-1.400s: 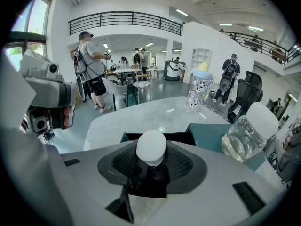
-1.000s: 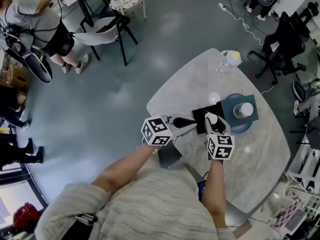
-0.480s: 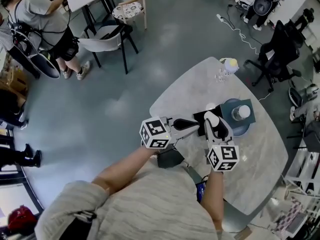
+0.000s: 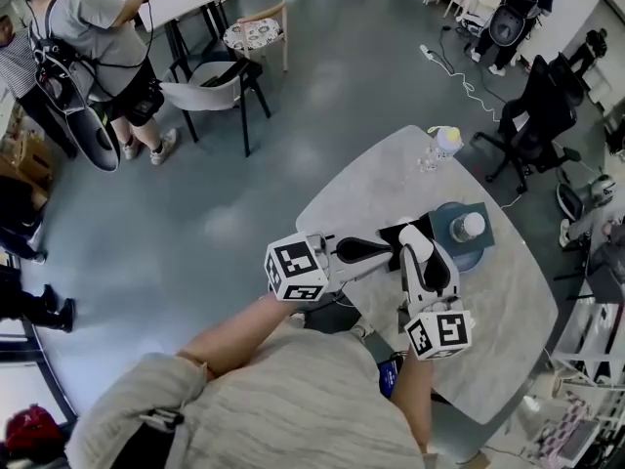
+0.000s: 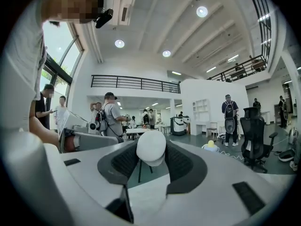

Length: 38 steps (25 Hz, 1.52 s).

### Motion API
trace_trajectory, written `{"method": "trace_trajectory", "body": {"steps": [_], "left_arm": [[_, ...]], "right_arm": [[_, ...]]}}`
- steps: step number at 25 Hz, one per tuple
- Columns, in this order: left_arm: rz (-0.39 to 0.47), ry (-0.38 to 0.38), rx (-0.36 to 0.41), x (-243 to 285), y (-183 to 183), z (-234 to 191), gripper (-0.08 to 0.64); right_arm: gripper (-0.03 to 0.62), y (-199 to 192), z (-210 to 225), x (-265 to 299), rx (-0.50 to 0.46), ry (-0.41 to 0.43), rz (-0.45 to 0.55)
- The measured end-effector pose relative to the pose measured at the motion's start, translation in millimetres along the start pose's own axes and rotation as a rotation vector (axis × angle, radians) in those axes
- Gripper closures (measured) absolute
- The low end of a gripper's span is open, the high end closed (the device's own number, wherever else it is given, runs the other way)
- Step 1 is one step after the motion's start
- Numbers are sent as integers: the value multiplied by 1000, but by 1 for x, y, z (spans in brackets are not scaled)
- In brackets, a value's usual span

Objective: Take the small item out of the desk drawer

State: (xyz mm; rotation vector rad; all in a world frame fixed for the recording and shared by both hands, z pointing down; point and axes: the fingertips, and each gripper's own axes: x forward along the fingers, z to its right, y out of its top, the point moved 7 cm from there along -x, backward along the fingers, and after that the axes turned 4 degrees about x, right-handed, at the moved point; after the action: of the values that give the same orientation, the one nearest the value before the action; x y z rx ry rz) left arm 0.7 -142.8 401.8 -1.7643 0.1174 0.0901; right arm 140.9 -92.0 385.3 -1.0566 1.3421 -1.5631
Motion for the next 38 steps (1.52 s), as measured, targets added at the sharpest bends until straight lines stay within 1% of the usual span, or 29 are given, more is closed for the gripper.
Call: {"method": "trace_trajectory", "body": {"steps": [5,8,13,21,38], "left_arm": [[14,-28,37,-7,14,13,543],[21,-45,56,-12,19,19,544],[23,-62,76,-19,22,27,543],[33,-66,73,-27,20,32,543],[30,-68,62,-40,15,39,543]], "right_arm": [[420,14,-20,-13,-51,24,74],[420,20,-32,-21,-63,44,112],[422,25,-45,-28,-86,51,139],[422,27,-51,-34,-81,39,151],[422,25,-70,-36,-100,49,144]]}}
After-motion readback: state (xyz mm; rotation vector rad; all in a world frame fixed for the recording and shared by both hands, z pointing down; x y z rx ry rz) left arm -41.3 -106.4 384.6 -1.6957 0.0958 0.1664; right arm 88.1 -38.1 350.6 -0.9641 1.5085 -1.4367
